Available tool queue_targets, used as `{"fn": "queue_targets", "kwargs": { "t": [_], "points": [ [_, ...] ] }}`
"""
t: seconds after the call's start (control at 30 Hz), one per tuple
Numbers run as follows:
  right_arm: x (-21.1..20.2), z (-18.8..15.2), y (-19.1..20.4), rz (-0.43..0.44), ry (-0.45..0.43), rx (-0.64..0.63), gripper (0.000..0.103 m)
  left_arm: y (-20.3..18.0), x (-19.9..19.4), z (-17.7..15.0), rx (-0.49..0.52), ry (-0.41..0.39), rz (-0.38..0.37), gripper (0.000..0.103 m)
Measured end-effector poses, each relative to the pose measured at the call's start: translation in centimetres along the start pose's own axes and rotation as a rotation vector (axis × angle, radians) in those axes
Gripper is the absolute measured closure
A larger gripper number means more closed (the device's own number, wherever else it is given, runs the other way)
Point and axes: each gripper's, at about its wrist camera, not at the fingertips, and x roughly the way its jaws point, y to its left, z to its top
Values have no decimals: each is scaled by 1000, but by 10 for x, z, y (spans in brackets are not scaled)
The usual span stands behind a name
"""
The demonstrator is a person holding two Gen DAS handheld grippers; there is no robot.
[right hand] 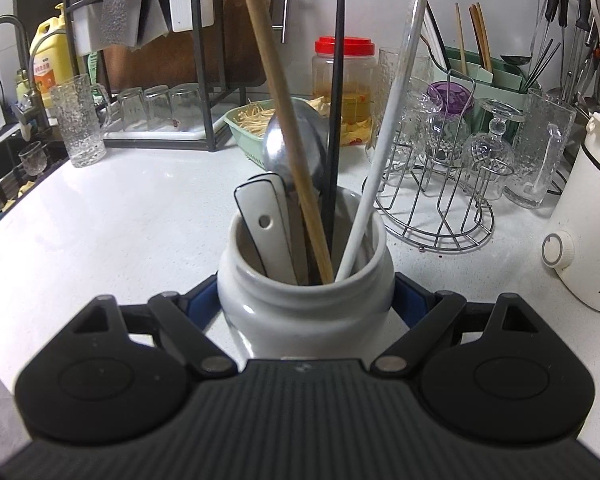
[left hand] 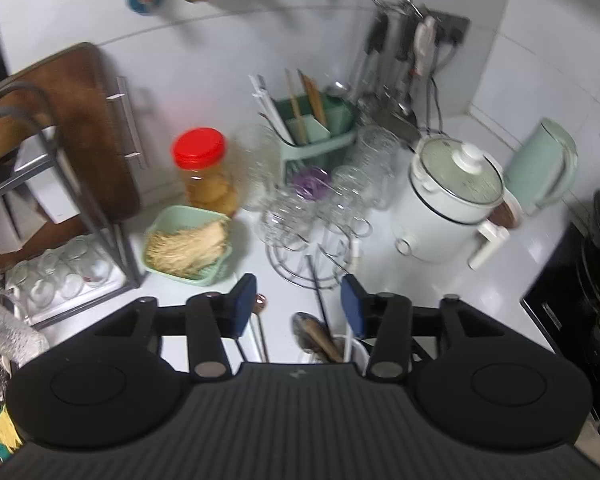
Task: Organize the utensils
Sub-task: 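Lower the white chopstick into the mug and open the left tool, then move the left tool to the second white chopstick and close on it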
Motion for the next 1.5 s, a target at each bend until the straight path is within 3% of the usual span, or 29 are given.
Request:
{"fn": "queue_targets", "kwargs": {
  "t": [0.23,0.43,0.8,1.0,1.07,1.27,1.5],
  "points": [
    [1,2,-4,-8,3,8,13,34,-3,-39,-107,-46,84,38],
    [2,3,-9,-9,8,10,13,55,16,-82,-213,-38,85,34],
    [1,2,-10,-4,8,2,13,56,72,-163,-262,-26,129,28],
    [-1,2,-12,-10,15,5,13,64,101,-194,-340,11,87,28],
    [-2,1,-13,-11,19,7,13,67,106,-200,-366,7,34,28],
    [-5,2,-17,-5,39,7,13,61,122,-205,-347,4,1,30],
    [-4,2,-17,-9,42,13,13,50,154,-212,-314,55,-58,67]
  ]
}}
